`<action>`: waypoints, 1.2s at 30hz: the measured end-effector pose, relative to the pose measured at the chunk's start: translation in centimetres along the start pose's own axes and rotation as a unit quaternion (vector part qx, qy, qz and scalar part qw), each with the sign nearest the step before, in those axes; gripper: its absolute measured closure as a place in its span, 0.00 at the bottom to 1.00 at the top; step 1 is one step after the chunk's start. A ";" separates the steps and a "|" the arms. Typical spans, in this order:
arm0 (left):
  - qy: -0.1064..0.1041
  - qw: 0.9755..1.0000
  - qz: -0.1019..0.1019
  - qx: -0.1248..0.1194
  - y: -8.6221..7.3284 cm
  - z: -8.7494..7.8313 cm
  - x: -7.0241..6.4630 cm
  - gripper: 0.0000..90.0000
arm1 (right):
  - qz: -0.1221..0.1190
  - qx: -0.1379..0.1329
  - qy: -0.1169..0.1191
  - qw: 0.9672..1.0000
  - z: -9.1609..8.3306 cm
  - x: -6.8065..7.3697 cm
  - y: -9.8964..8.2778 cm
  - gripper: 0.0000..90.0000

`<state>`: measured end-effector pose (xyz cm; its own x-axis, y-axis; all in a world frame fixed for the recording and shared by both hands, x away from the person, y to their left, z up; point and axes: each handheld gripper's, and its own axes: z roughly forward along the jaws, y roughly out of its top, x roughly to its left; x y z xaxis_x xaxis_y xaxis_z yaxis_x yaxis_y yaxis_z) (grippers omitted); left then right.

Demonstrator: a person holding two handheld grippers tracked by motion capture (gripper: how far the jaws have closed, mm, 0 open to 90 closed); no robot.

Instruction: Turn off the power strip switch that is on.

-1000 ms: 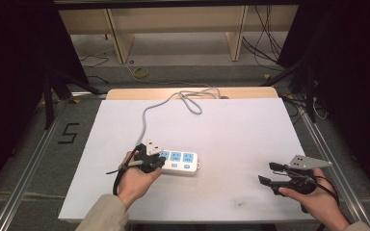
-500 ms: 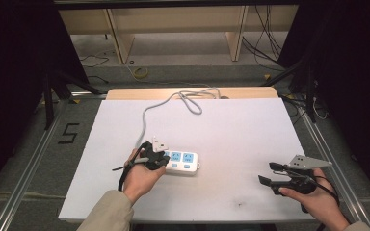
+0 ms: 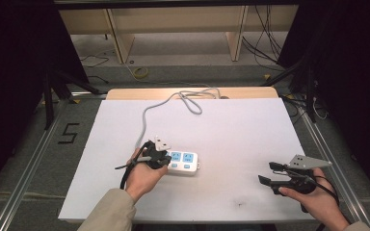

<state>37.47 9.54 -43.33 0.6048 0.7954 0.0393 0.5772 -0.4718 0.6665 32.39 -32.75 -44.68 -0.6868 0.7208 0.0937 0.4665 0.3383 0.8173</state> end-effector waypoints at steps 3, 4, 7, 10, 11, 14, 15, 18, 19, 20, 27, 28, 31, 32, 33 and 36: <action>-0.001 1.000 0.001 0.001 0.1 0.1 -0.1 1.00 | 0.001 -0.001 -0.001 1.000 0.0 0.0 0.0 0.34; -0.001 1.000 0.001 0.001 0.1 0.1 -0.1 1.00 | 0.001 -0.001 -0.001 1.000 0.0 0.0 0.0 0.34; 0.000 1.000 0.002 0.004 0.2 0.2 -0.1 1.00 | 0.001 -0.001 -0.001 1.000 0.0 0.0 0.0 0.34; -0.001 1.000 -0.001 0.002 0.2 0.2 -0.1 1.00 | 0.001 -0.001 -0.001 1.000 0.0 0.0 0.0 0.35; 0.000 1.000 -0.002 0.002 0.2 0.2 -0.1 1.00 | 0.000 -0.001 -0.001 1.000 -0.1 0.0 0.1 0.35; -0.001 1.000 -0.001 0.003 0.2 0.3 -0.2 1.00 | 0.000 -0.001 -0.001 1.000 -0.1 0.0 0.0 0.35; -0.002 1.000 0.000 0.004 0.2 0.3 -0.2 1.00 | 0.000 -0.001 -0.001 1.000 -0.1 0.0 0.0 0.35; -0.002 1.000 -0.001 0.005 0.2 0.3 -0.1 1.00 | -0.001 0.000 -0.001 1.000 0.0 0.1 0.1 0.35; -0.002 1.000 -0.001 0.006 0.2 0.3 -0.1 1.00 | -0.001 0.000 -0.001 1.000 0.0 0.1 0.1 0.35; -0.003 1.000 -0.001 0.006 0.2 0.3 -0.1 1.00 | -0.001 0.001 -0.001 1.000 0.0 0.1 0.1 0.35; -0.006 1.000 0.000 0.010 0.3 0.5 -0.3 1.00 | -0.002 0.001 -0.002 1.000 0.0 0.1 0.1 0.35; -0.006 1.000 0.000 0.011 0.3 0.5 -0.2 1.00 | -0.002 0.002 -0.002 1.000 0.0 0.1 0.1 0.35; -0.006 1.000 -0.002 0.012 0.3 0.7 -0.2 1.00 | -0.002 0.001 -0.002 1.000 0.0 0.1 0.1 0.35; -0.006 1.000 -0.002 0.012 0.4 0.8 -0.2 1.00 | -0.001 0.000 -0.001 1.000 0.0 0.1 0.1 0.35; -0.005 1.000 0.000 0.013 0.4 0.8 -0.3 1.00 | -0.003 0.002 -0.001 1.000 0.0 0.1 0.1 0.35; -0.007 1.000 0.000 0.014 0.4 0.9 -0.4 1.00 | -0.002 0.001 -0.002 1.000 0.0 0.1 0.1 0.35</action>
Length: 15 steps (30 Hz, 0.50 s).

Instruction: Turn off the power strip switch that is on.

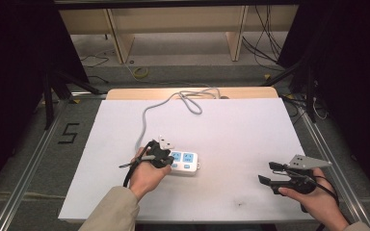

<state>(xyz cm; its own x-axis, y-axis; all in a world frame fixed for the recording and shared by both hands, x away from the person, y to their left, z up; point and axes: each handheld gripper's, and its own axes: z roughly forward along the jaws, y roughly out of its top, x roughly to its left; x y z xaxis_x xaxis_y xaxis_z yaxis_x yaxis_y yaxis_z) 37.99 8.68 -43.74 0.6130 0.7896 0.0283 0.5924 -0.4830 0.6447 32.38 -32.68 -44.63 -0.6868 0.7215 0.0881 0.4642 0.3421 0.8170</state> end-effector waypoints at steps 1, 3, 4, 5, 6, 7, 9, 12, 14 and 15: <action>0.000 1.000 0.000 0.000 0.0 0.0 0.0 1.00 | 0.000 0.000 0.000 1.000 0.0 0.0 0.0 0.35; -0.001 1.000 0.001 0.002 0.1 0.1 -0.1 1.00 | 0.001 0.000 0.000 1.000 0.0 0.0 0.0 0.35; -0.001 1.000 0.002 0.004 0.1 0.2 -0.1 1.00 | 0.001 0.001 0.000 1.000 0.0 0.0 0.0 0.35; -0.001 1.000 0.002 0.005 0.1 0.3 -0.2 1.00 | 0.000 0.001 0.000 1.000 0.0 0.0 0.0 0.35; -0.001 1.000 0.002 0.005 0.1 0.3 -0.2 1.00 | 0.000 0.001 0.000 1.000 0.0 0.0 0.0 0.35; -0.002 1.000 0.002 0.006 0.1 0.4 -0.2 1.00 | 0.000 0.001 0.000 1.000 0.0 0.0 0.0 0.35; -0.002 1.000 0.002 0.008 0.2 0.4 -0.1 1.00 | 0.001 0.001 0.000 1.000 0.0 0.0 0.0 0.35; -0.001 1.000 0.001 0.010 0.2 0.5 -0.1 1.00 | 0.000 0.004 0.003 1.000 0.1 0.0 0.0 0.35; -0.003 1.000 0.000 0.012 0.2 0.7 -0.1 1.00 | 0.000 0.005 0.004 1.000 0.1 0.1 0.0 0.35; -0.003 1.000 0.000 0.012 0.2 0.7 -0.1 1.00 | 0.000 0.006 0.003 1.000 0.1 0.1 0.0 0.35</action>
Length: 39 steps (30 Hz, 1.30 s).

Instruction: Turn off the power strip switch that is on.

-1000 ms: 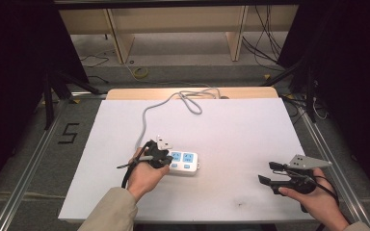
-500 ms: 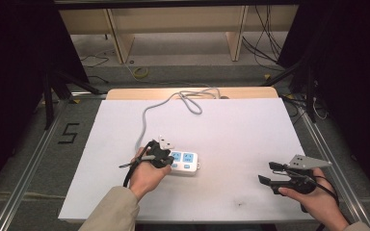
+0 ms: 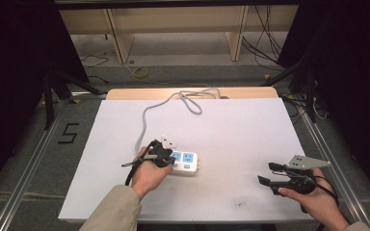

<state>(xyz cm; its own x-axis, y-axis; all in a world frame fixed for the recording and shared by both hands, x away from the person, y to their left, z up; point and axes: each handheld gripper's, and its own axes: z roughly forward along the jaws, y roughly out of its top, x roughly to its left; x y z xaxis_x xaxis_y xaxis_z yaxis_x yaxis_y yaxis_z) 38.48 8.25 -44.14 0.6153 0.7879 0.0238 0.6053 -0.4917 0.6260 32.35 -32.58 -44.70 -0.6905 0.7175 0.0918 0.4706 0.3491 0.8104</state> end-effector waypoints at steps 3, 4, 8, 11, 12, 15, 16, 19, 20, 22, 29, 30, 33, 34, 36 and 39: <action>-0.001 1.000 0.000 0.003 0.1 0.2 0.0 1.00 | 0.001 0.000 -0.001 1.000 0.0 0.0 0.0 0.35; -0.001 1.000 0.001 0.004 0.1 0.2 0.0 1.00 | 0.001 -0.001 0.000 1.000 0.0 0.0 0.0 0.35; -0.003 1.000 0.002 0.008 0.2 0.3 -0.2 1.00 | 0.000 0.000 0.000 1.000 0.0 0.0 0.0 0.35; -0.004 1.000 0.002 0.012 0.3 0.4 -0.2 1.00 | 0.000 -0.001 0.000 1.000 0.0 0.0 0.0 0.35; -0.003 1.000 0.004 0.015 0.3 0.4 -0.2 1.00 | 0.000 0.000 0.000 1.000 0.0 -0.1 0.0 0.35; -0.002 1.000 0.005 0.020 0.3 0.6 -0.3 1.00 | 0.000 0.000 0.000 1.000 0.0 -0.1 0.0 0.35; -0.003 1.000 0.006 0.022 0.3 0.6 -0.3 1.00 | 0.000 0.000 0.000 1.000 0.0 0.0 0.0 0.35; -0.002 1.000 0.009 0.026 0.3 0.8 -0.3 1.00 | 0.000 0.000 0.001 1.000 0.0 0.0 0.0 0.35; -0.002 1.000 0.009 0.027 0.4 0.8 -0.3 1.00 | -0.001 0.001 0.000 1.000 0.0 0.0 0.0 0.35; -0.002 1.000 0.010 0.028 0.4 0.9 -0.3 1.00 | -0.001 0.002 0.001 1.000 0.0 0.0 0.0 0.35; 0.000 0.999 0.015 0.031 0.5 1.2 -0.4 1.00 | -0.001 0.001 0.003 1.000 0.1 0.0 -0.1 0.35; -0.001 0.999 0.015 0.031 0.6 1.2 -0.4 1.00 | 0.000 0.003 0.003 1.000 0.0 0.0 0.0 0.35; -0.002 0.999 0.015 0.033 0.6 1.2 -0.3 1.00 | 0.000 0.003 0.003 1.000 0.0 0.0 -0.1 0.35; -0.002 0.999 0.017 0.035 0.6 1.2 -0.3 1.00 | 0.000 0.003 0.003 1.000 0.0 0.0 -0.1 0.35; -0.002 0.999 0.019 0.040 0.8 1.2 -0.4 1.00 | 0.000 0.003 0.002 1.000 0.0 0.0 0.0 0.35; 0.000 0.999 0.023 0.042 0.8 1.3 -0.4 1.00 | 0.000 0.004 0.002 1.000 0.0 0.0 -0.1 0.35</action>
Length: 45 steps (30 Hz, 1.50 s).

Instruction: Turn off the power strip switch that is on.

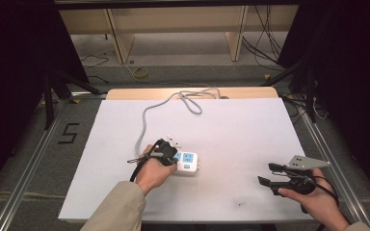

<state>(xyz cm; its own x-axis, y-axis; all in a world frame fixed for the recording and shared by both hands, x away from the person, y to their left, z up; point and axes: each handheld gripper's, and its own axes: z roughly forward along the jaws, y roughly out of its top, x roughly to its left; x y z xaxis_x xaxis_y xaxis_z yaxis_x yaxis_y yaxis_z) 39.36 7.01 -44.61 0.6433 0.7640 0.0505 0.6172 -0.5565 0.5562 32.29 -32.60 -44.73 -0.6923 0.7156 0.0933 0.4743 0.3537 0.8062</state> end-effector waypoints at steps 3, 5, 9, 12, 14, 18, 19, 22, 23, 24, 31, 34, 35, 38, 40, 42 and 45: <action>0.005 1.000 0.009 0.004 0.1 0.0 -0.1 1.00 | 0.000 0.000 0.000 1.000 0.0 0.0 0.0 0.36; 0.007 1.000 0.013 0.008 0.2 0.0 -0.2 1.00 | -0.002 0.000 0.001 1.000 0.0 0.0 0.0 0.36; 0.007 1.000 0.021 0.015 0.3 0.0 -0.3 1.00 | -0.002 0.000 0.002 1.000 0.0 0.0 0.0 0.36; 0.003 1.000 0.020 0.018 0.4 0.0 -0.2 1.00 | -0.002 0.000 0.002 1.000 0.0 0.0 0.0 0.36; 0.002 1.000 0.022 0.022 0.5 0.0 -0.2 1.00 | -0.001 0.001 0.003 1.000 0.1 0.0 0.0 0.37; 0.003 0.999 0.027 0.029 0.7 0.0 -0.2 1.00 | -0.001 0.002 0.004 1.000 0.1 0.1 0.0 0.37; 0.003 0.999 0.029 0.031 0.8 0.1 -0.2 1.00 | -0.001 0.002 0.004 1.000 0.1 0.1 0.0 0.37; 0.004 0.999 0.037 0.037 0.9 0.1 -0.3 1.00 | -0.001 0.003 0.005 1.000 0.1 0.1 0.0 0.37; 0.003 0.999 0.038 0.039 1.0 0.1 -0.3 1.00 | -0.001 0.003 0.005 1.000 0.1 0.1 0.0 0.37; 0.003 0.998 0.040 0.041 1.0 0.1 -0.3 1.00 | 0.000 0.004 0.005 1.000 0.1 0.1 0.0 0.37; 0.000 0.998 0.041 0.046 1.2 0.2 -0.2 1.00 | 0.000 0.005 0.006 1.000 0.1 0.2 0.0 0.37; 0.002 0.998 0.044 0.049 1.2 0.2 -0.3 1.00 | 0.000 0.005 0.006 1.000 0.1 0.2 0.0 0.37; 0.003 0.998 0.044 0.050 1.3 0.2 -0.3 1.00 | -0.001 0.005 0.006 1.000 0.1 0.1 0.0 0.37; 0.004 0.998 0.046 0.053 1.4 0.2 -0.4 1.00 | -0.001 0.005 0.006 1.000 0.1 0.1 0.0 0.37; 0.004 0.997 0.046 0.055 1.4 0.3 -0.4 1.00 | 0.000 0.004 0.006 1.000 0.1 0.1 0.0 0.37; 0.003 0.997 0.044 0.056 1.4 0.3 -0.3 1.00 | 0.000 0.004 0.006 1.000 0.1 0.2 0.0 0.37; 0.002 0.997 0.047 0.060 1.5 0.2 -0.3 1.00 | 0.001 0.005 0.006 1.000 0.1 0.2 0.0 0.37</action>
<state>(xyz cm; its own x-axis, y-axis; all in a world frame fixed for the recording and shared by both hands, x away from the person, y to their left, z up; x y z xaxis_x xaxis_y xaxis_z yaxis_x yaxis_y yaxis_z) 40.20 5.87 -43.99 0.6992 0.7077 0.1016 0.6037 -0.6605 0.4463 32.21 -32.45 -44.80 -0.6984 0.7085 0.1016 0.4804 0.3587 0.8004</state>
